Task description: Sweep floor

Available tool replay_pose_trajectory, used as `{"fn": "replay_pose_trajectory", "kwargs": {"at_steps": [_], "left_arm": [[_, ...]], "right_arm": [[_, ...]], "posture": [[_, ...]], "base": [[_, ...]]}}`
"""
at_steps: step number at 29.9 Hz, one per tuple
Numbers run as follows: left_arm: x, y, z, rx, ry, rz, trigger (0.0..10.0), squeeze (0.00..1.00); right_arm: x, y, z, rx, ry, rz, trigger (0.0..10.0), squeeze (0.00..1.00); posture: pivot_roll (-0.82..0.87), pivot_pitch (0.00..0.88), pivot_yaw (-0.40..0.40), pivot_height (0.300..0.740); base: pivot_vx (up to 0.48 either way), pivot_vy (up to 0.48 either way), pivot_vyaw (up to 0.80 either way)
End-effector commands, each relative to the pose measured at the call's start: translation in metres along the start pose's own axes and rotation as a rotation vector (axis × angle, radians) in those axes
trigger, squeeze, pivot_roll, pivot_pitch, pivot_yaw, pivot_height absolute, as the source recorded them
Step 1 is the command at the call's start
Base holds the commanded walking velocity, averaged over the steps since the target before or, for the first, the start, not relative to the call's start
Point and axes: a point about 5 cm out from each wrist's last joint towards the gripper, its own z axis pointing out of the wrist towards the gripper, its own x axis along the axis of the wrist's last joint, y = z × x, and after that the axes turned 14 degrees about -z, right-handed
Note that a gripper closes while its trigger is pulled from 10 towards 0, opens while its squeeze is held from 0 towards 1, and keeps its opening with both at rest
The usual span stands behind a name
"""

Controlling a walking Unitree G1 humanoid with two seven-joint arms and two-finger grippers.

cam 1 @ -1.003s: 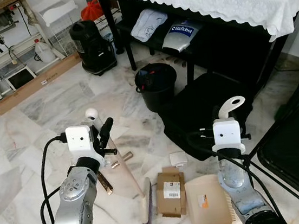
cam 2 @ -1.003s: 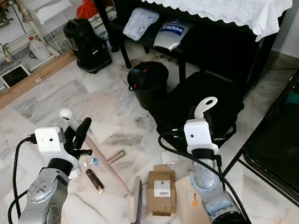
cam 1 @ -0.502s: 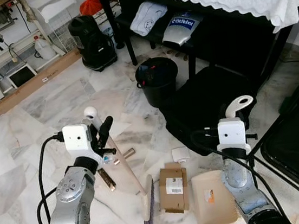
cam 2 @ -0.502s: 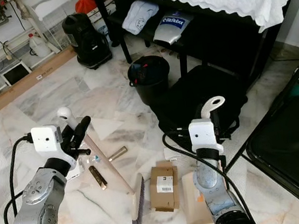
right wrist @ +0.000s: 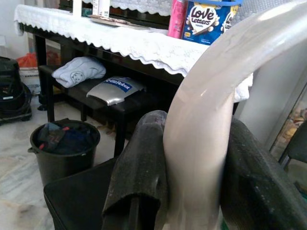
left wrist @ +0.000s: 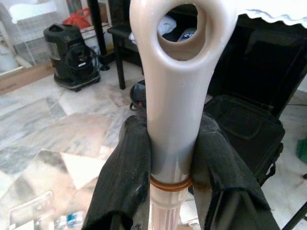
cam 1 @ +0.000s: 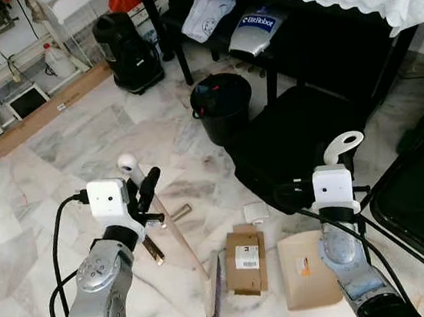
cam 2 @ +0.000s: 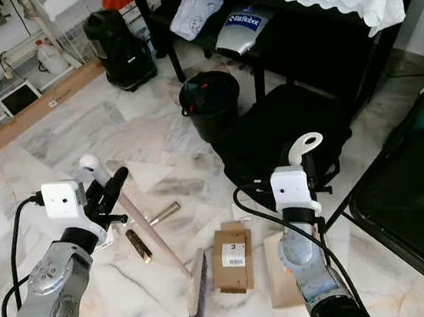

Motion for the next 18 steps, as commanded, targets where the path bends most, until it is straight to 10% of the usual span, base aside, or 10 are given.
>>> {"fn": "replay_pose_trajectory", "kwargs": {"at_steps": [1, 18], "left_arm": [[0.008, -0.007, -0.006, 0.019, 0.014, 0.006, 10.0, 0.0], [0.017, -0.002, -0.009, 0.001, 0.031, 0.021, 10.0, 0.0]], "right_arm": [[0.004, -0.003, 0.0, 0.008, 0.026, 0.005, 10.0, 0.0], [-0.008, -0.017, -0.002, 0.062, -0.002, -0.028, 10.0, 0.0]], "posture": [[0.17, 0.22, 0.167, 0.74], [0.23, 0.203, 0.186, 0.74]], "base": [[0.0, 0.0, 0.0], [0.0, 0.0, 0.0]]}}
